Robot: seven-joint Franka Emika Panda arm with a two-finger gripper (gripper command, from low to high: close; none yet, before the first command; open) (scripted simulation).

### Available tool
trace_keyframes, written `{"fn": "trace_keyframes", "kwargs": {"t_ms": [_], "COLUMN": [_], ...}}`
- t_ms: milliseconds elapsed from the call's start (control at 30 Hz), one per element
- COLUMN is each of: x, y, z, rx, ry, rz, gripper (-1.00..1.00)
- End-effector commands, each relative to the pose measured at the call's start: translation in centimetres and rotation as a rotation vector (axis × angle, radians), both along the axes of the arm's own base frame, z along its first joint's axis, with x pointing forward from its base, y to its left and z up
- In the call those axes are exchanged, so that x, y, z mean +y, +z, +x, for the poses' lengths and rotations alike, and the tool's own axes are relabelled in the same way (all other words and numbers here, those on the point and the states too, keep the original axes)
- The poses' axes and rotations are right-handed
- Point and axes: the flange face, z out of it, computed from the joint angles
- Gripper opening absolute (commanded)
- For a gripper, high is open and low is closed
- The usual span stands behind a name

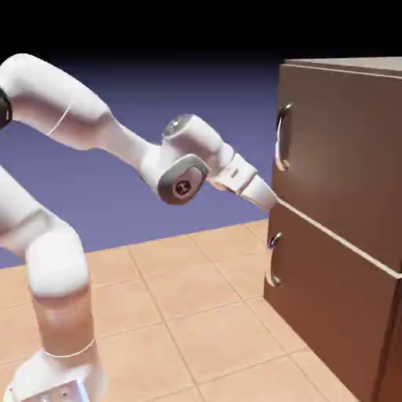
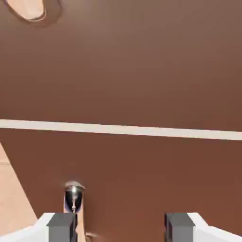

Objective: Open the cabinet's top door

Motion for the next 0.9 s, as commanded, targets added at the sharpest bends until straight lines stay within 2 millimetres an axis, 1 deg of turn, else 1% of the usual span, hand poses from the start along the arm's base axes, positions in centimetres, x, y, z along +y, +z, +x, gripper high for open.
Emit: {"fn": "trace_keyframes", "kwargs": {"t_ms": [0,200,400,633,867], "x": [-0.3,-1.7,-1.9,-0.7,1.6], "y": [0.8,4.9,8.2,10.8,12.0], "z": [-0.3,-2.4,-4.8,-7.1,-8.4], "rx": [-0.013,-0.093,-0.181,-0.29,-0.403], "ry": [-0.018,-0.109,-0.17,-0.205,-0.207], "rz": [0.011,0.074,0.128,0.171,0.186], "gripper": [0.0,0.0,0.0,0.0,0.0]}}
